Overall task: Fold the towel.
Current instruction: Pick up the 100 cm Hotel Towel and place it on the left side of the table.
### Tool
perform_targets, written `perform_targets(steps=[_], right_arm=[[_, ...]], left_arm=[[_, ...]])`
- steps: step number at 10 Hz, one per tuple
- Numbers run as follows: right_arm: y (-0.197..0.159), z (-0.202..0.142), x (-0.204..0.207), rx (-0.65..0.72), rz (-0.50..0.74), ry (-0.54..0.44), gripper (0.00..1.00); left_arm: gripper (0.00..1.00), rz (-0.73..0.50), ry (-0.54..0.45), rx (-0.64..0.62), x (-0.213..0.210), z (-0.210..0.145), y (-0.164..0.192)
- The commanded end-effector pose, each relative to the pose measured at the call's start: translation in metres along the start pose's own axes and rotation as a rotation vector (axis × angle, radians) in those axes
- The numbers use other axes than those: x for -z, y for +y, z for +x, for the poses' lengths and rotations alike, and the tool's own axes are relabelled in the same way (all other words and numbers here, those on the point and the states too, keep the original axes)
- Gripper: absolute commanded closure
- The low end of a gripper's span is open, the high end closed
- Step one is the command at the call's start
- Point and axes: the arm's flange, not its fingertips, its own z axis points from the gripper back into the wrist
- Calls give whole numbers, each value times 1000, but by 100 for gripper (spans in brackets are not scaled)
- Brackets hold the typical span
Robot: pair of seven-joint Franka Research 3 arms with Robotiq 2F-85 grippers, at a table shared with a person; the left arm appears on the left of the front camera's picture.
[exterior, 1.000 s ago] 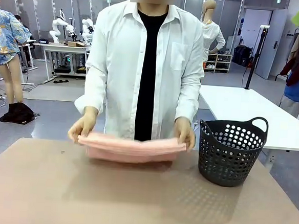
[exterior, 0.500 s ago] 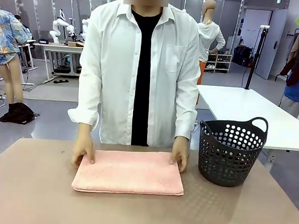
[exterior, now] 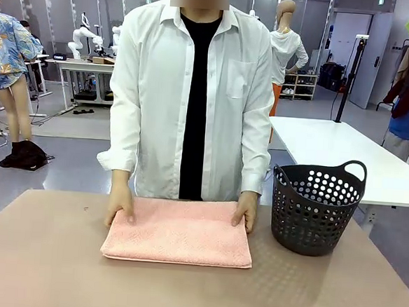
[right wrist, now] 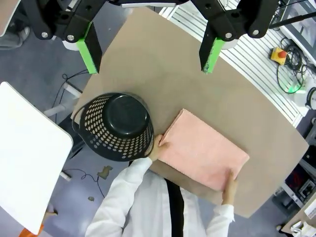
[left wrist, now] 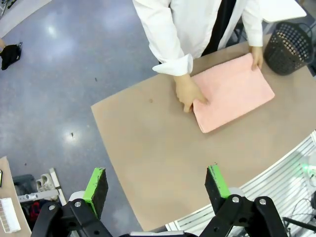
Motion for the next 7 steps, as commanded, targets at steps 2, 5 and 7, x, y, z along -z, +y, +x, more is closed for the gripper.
perform_targets(steps=[2, 5, 7], right_arm=[[-1, 1, -2, 4, -2, 14, 0], [-1, 1, -2, 4, -2, 14, 0], [-1, 1, -2, 4, -2, 14, 0]], left_arm=[[0, -7, 12, -8, -4, 1, 0], [0, -7, 12, -8, -4, 1, 0], [0, -7, 12, -8, -4, 1, 0]])
